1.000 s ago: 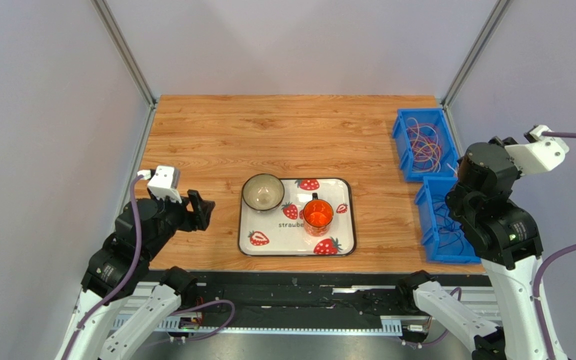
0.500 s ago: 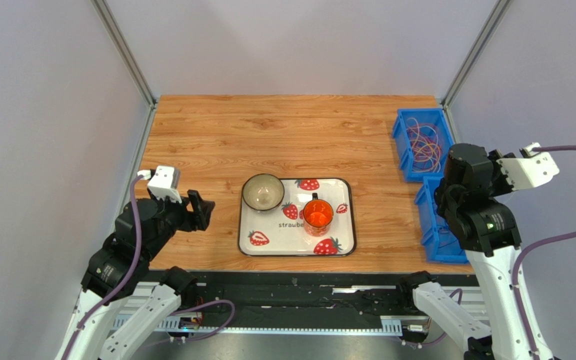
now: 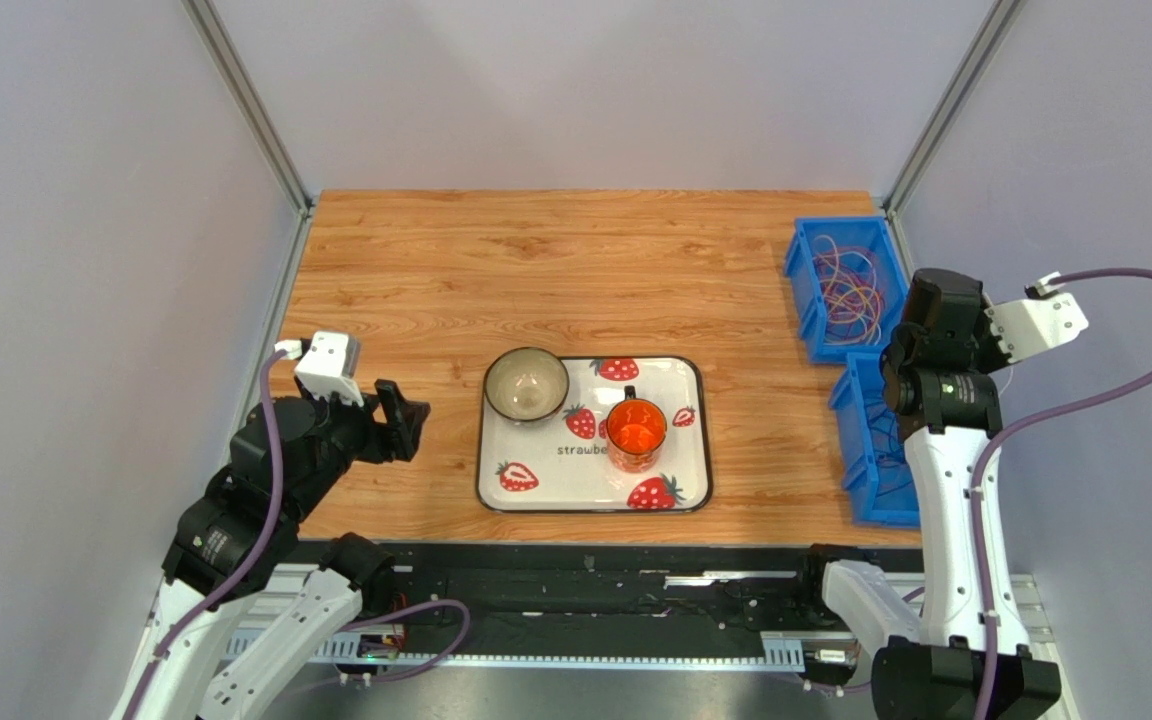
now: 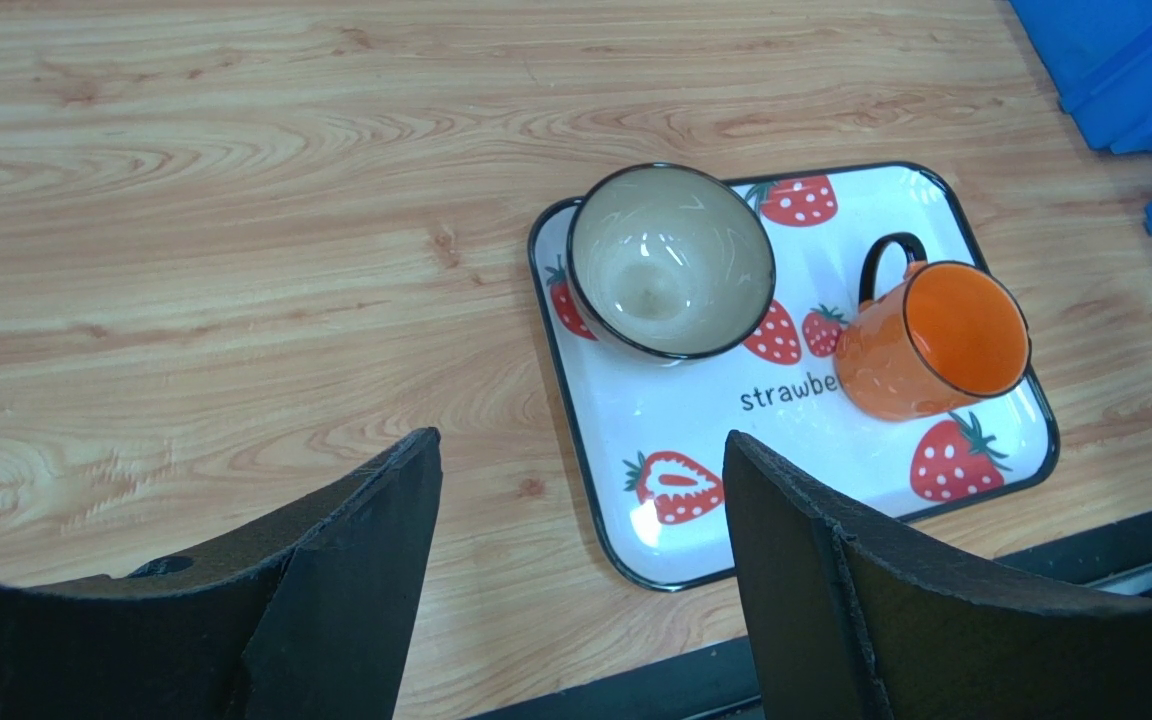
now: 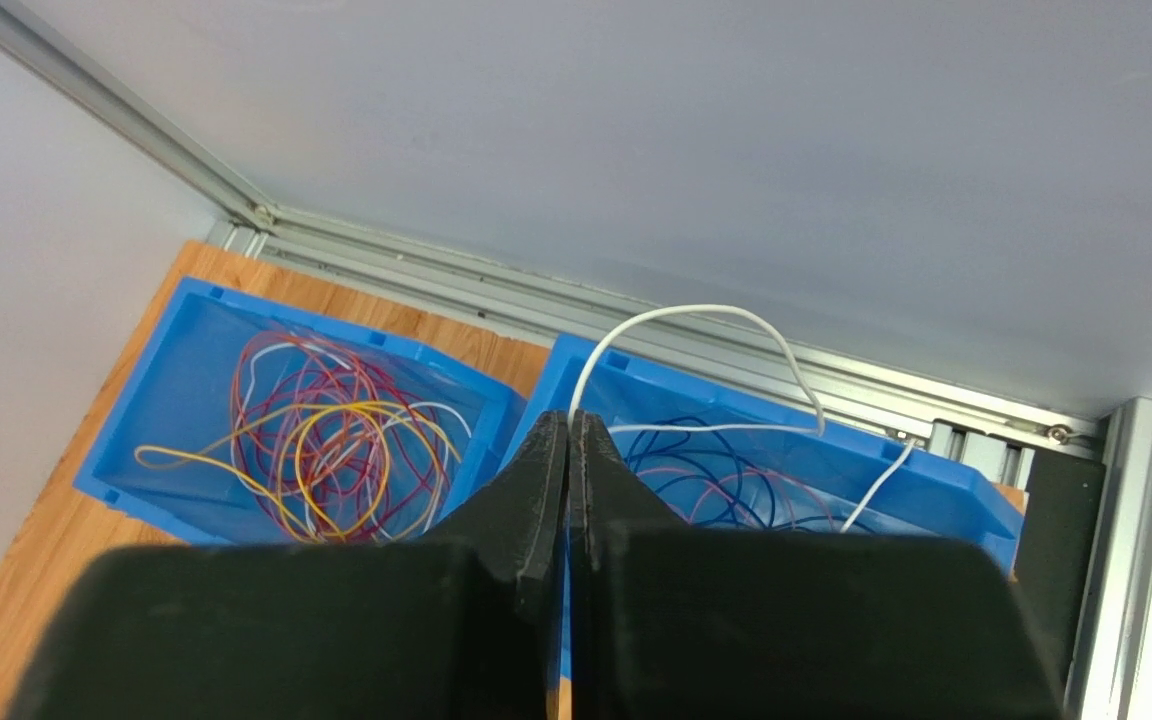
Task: Untangle the cables
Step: Place the cable in the bin.
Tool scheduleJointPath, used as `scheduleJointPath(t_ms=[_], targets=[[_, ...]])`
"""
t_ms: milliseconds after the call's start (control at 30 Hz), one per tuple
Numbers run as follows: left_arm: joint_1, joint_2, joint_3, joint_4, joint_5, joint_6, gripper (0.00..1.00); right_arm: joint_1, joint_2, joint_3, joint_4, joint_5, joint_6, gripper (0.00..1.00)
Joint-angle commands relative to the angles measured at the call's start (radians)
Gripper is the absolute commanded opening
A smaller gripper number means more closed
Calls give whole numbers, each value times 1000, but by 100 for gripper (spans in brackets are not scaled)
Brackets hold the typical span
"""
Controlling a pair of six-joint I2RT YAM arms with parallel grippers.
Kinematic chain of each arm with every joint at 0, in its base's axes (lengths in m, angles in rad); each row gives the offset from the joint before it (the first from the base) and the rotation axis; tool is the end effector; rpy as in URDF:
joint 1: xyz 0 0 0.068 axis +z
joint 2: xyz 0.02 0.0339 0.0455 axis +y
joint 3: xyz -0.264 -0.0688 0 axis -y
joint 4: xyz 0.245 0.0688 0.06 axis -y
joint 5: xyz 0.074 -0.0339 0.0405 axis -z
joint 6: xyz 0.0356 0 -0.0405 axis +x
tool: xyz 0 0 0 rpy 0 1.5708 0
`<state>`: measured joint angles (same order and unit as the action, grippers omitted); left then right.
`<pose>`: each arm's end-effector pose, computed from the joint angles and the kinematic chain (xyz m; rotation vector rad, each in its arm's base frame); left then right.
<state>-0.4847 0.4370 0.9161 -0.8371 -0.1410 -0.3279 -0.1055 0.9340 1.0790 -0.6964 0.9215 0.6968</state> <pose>0.0668 -0.0295 0.3531 0.0573 1.9457 -0.4068 0.1742 -0.0470 0.3705 1.2050 1.5154 -0.5820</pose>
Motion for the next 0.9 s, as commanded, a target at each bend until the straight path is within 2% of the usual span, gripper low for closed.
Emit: scheduleJointPath(t_ms=[0,600,867], targets=[[-5,2,1,9,-6,-3,77,-17,31,-27,87,-73,1,0],[-6,42,3,6,-9,-7,77,-19,134,-166,184,-61,55,0],[-6,77,6,0,-19,-10,76,-37,276,-166,198,-105,64,0]])
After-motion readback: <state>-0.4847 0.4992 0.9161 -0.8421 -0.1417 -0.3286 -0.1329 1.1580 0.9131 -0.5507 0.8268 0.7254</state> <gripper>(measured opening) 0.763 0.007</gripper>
